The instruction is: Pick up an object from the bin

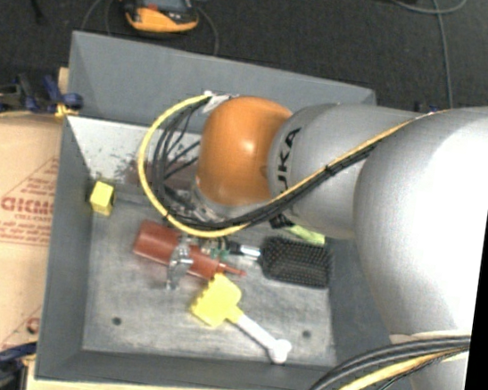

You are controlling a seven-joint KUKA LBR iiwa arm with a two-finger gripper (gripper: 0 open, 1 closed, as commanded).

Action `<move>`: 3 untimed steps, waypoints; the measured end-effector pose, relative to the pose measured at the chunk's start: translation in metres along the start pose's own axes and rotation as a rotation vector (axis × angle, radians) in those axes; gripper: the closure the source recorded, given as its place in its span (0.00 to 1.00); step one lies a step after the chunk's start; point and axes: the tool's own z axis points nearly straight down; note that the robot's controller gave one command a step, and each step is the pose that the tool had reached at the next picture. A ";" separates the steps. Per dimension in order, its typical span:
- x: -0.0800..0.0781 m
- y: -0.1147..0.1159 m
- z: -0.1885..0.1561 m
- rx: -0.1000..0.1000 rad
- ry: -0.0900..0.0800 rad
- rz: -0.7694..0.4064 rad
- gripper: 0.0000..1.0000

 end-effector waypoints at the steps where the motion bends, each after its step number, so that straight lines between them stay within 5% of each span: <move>1: -0.006 0.005 -0.014 -0.003 -0.007 0.006 0.00; 2: -0.015 -0.042 0.025 -0.003 -0.002 0.025 0.00; 3: -0.007 -0.022 0.025 -0.002 -0.006 0.224 1.00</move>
Offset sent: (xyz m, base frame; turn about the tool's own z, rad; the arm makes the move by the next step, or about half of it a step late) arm 0.0169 -0.0438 -0.0285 0.0265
